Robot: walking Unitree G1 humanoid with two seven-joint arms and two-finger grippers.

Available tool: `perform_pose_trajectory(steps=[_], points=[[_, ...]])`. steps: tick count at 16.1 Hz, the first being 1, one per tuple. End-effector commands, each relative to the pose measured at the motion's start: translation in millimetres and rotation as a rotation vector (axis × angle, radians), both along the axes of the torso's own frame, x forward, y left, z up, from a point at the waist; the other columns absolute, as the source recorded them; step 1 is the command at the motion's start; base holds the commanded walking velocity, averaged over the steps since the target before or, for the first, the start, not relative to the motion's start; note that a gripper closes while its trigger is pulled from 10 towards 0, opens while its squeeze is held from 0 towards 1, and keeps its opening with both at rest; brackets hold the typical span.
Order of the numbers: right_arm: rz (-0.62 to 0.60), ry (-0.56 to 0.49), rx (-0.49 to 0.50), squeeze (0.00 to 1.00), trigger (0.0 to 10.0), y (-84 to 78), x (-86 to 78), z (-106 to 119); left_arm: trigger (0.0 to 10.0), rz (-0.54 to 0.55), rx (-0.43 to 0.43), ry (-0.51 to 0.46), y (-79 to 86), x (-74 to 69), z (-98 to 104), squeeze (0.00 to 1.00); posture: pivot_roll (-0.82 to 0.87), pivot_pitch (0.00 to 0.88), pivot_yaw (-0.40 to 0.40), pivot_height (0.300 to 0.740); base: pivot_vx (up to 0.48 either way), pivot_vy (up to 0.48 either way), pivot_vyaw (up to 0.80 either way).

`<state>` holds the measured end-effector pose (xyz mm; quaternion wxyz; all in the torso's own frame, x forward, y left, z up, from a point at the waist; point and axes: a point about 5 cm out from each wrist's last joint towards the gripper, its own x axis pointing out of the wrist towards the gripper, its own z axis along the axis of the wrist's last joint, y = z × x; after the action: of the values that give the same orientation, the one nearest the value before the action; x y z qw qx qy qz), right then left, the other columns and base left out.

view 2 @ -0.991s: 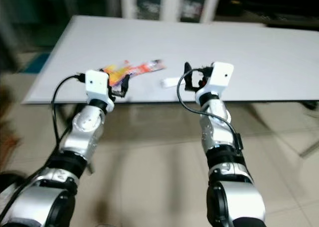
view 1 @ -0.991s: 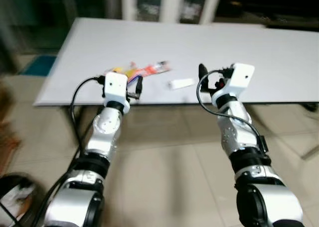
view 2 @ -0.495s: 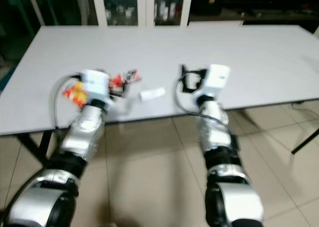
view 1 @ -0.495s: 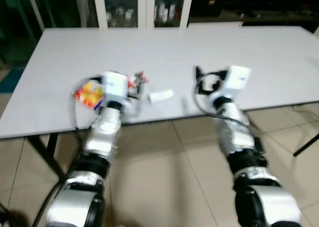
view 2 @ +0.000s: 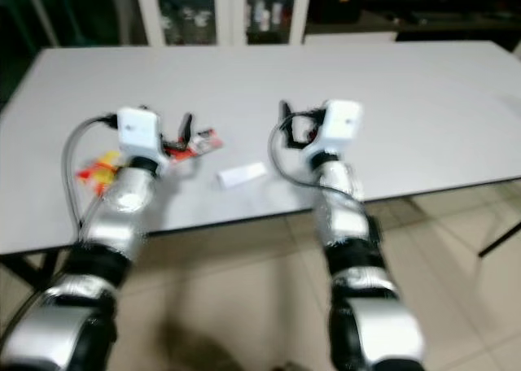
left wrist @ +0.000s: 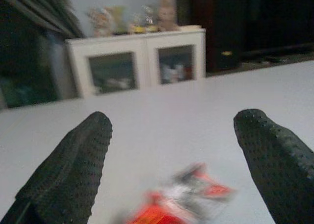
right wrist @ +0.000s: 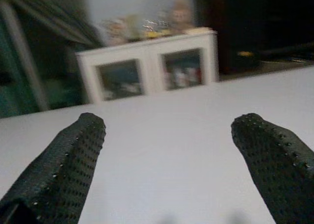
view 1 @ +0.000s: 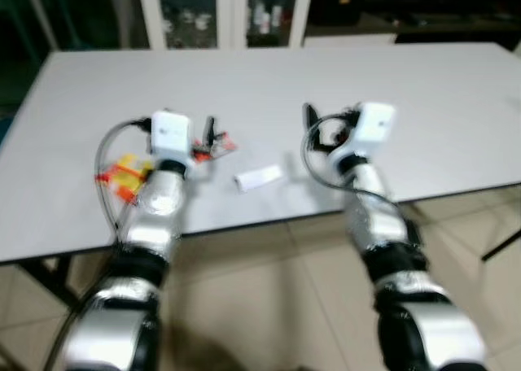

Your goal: Picking trash to rubbish bin

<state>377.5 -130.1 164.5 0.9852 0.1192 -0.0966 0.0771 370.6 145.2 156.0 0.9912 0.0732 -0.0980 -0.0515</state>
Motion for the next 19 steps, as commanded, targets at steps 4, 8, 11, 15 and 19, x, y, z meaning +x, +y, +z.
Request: perform_pose_trajectory(steps=[4, 8, 11, 15, 19], points=[[0.012, -0.010, -0.020, 0.00, 10.0, 4.1, -0.5, 2, 10.0, 0.036, 0.020, -0.004, 11.4, 0.3, 3, 0.00, 0.05, 0.012, -0.068, 0.740, 0.000, 0.000, 0.68], [0.018, -0.005, -0.021, 0.00, 10.0, 4.4, -0.6, 1, 10.0, 0.049, 0.055, 0.017, 19.6, 0.9, 1, 0.00, 0.05, 0.002, -0.067, 0.740, 0.000, 0.000, 0.80], [0.023, 0.004, -0.015, 0.00, 10.0, 6.1, -1.0, -2, 10.0, 0.002, 0.083, 0.086, 22.5, -0.6, -11, 0.00, 0.05, 0.000, -0.065, 0.740, 0.000, 0.000, 0.00], [0.021, 0.016, -0.018, 0.00, 10.0, 5.7, -1.6, -4, 10.0, -0.007, 0.084, 0.091, 18.1, 0.9, -11, 0.00, 0.05, 0.000, -0.064, 0.740, 0.066, 0.000, 0.00], [0.003, 0.028, -0.003, 0.00, 10.0, 3.8, -0.7, -5, 10.0, -0.011, 0.079, 0.086, 16.3, 0.8, -11, 0.00, 0.04, 0.000, -0.061, 0.740, 0.463, 0.000, 0.00]])
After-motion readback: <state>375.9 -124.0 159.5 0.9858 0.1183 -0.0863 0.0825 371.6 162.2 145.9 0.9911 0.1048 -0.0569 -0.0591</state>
